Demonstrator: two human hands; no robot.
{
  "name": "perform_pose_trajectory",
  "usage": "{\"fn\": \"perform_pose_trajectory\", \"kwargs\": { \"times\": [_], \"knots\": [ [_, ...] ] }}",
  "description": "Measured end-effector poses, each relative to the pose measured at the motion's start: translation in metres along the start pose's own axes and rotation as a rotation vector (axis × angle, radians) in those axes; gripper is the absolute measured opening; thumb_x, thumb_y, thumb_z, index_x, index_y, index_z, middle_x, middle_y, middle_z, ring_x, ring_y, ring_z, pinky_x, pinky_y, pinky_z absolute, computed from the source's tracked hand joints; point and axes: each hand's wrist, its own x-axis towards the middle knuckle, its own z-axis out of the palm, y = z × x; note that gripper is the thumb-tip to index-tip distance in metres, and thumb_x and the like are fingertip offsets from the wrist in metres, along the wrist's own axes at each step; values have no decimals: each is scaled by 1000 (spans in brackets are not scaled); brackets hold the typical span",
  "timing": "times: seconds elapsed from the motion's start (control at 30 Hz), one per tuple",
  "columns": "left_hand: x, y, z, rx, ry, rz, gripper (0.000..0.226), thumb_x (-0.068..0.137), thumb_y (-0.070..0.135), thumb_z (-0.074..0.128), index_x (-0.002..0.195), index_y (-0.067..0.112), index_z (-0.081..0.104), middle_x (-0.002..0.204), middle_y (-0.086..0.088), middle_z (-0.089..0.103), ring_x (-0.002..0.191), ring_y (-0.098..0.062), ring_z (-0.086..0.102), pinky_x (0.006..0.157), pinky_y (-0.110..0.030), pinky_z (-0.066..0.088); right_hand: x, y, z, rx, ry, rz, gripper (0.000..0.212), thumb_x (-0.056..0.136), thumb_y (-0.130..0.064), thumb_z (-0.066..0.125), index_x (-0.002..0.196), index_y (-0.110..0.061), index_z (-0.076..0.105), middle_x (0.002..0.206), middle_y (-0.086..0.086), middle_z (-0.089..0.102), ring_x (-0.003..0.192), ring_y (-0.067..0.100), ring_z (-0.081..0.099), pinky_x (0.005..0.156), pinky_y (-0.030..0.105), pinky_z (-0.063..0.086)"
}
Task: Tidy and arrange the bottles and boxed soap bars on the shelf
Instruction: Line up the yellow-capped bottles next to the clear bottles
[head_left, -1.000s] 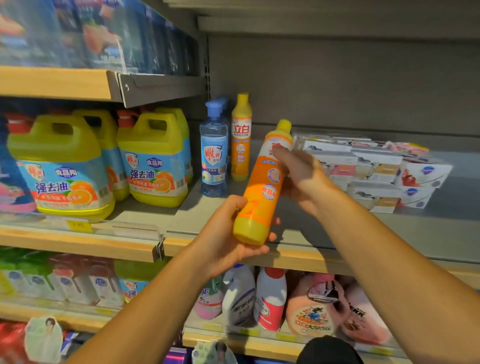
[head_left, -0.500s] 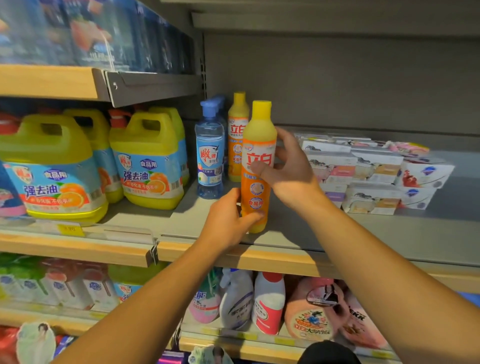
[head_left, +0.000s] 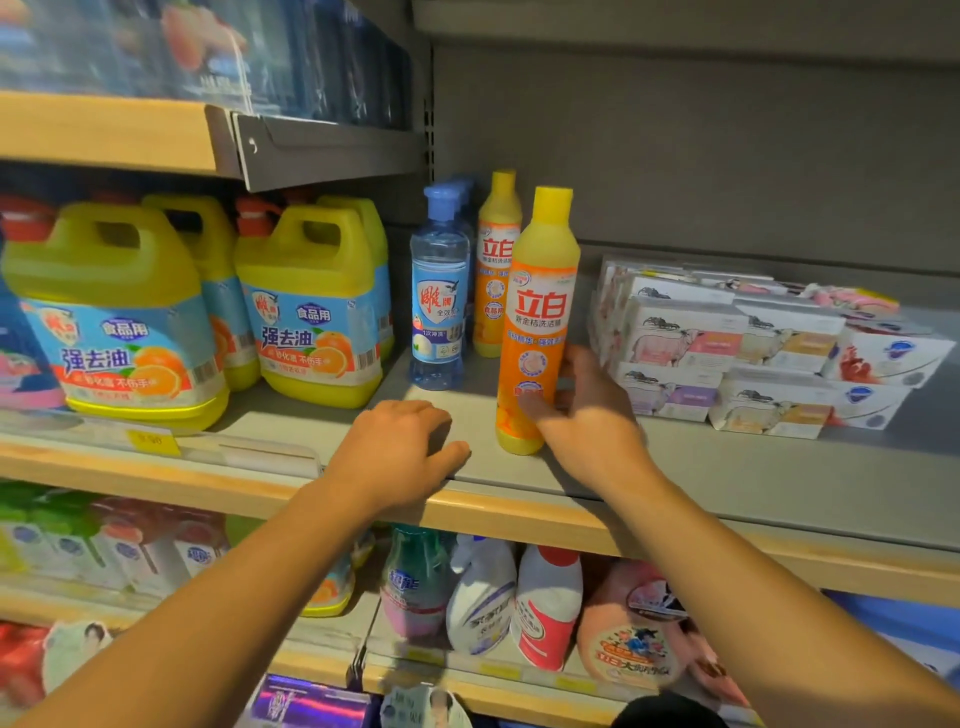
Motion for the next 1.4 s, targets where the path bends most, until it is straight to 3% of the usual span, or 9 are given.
{"fn": "perform_pose_trajectory", "kwargs": {
  "times": [0.03, 0.1, 0.23, 0.47, 0.67, 0.83, 1.2, 1.4],
  "knots": [
    [-1, -1, 3, 12, -2, 5, 43, 88, 61, 40, 91, 23, 59, 95, 4, 61, 98, -22, 56, 85, -40, 47, 7, 0, 4, 7, -3, 15, 56, 87, -40, 69, 134, -26, 42, 128, -2, 62, 109, 22, 63, 93, 43, 52],
    [-1, -2, 7, 19, 9, -2, 53, 84, 65, 30, 97, 24, 61, 98, 6, 63, 100, -20, 55, 87, -41, 47, 21, 0, 13, 17, -1, 7, 53, 90, -38, 66, 136, -22, 42, 133, 0, 59, 115, 24, 61, 98, 46, 50],
    [1, -4, 10, 7, 43, -28, 63, 78, 69, 26, 106, 27, 64, 105, 9, 65, 104, -19, 55, 89, -40, 47, 47, 1, 29, 22, 32, -82, 50, 94, -32, 62, 135, -12, 43, 134, 6, 60, 114, 25, 61, 92, 30, 45],
    [2, -7, 15, -26, 124, -35, 43, 79, 66, 36, 72, 27, 53, 78, 10, 59, 88, -16, 52, 69, -33, 40, 84, 5, 53, 138, -22, 38, 51, 93, -35, 63, 137, -15, 45, 134, 2, 59, 118, 21, 58, 90, 28, 41],
    [2, -6, 16, -50, 178, -31, 41, 77, 64, 42, 72, 26, 55, 76, 10, 59, 88, -15, 50, 63, -31, 29, 94, 16, 63, -6, -104, 61, 56, 88, -32, 71, 136, -15, 47, 134, 4, 59, 117, 24, 58, 92, 31, 43],
    [1, -5, 16, -60, 181, -46, 43, 75, 64, 40, 81, 28, 62, 80, 11, 63, 91, -15, 51, 65, -30, 30, 99, 15, 66, -53, -114, 38, 57, 90, -35, 68, 138, -14, 46, 136, 6, 58, 120, 26, 57, 100, 39, 44],
    [2, -5, 17, -61, 184, -55, 42, 75, 64, 40, 80, 28, 61, 79, 11, 62, 90, -16, 51, 64, -31, 32, 108, 13, 78, -145, -80, 93, 54, 92, -43, 62, 137, -16, 48, 136, 5, 58, 120, 28, 57, 98, 40, 45],
    [2, -6, 17, -56, 199, -49, 46, 76, 64, 40, 90, 28, 66, 86, 10, 65, 94, -17, 53, 67, -30, 32, 109, 17, 78, -131, -58, 96, 52, 91, -45, 63, 134, -17, 50, 133, 5, 60, 117, 27, 58, 97, 41, 47]
  ]
}}
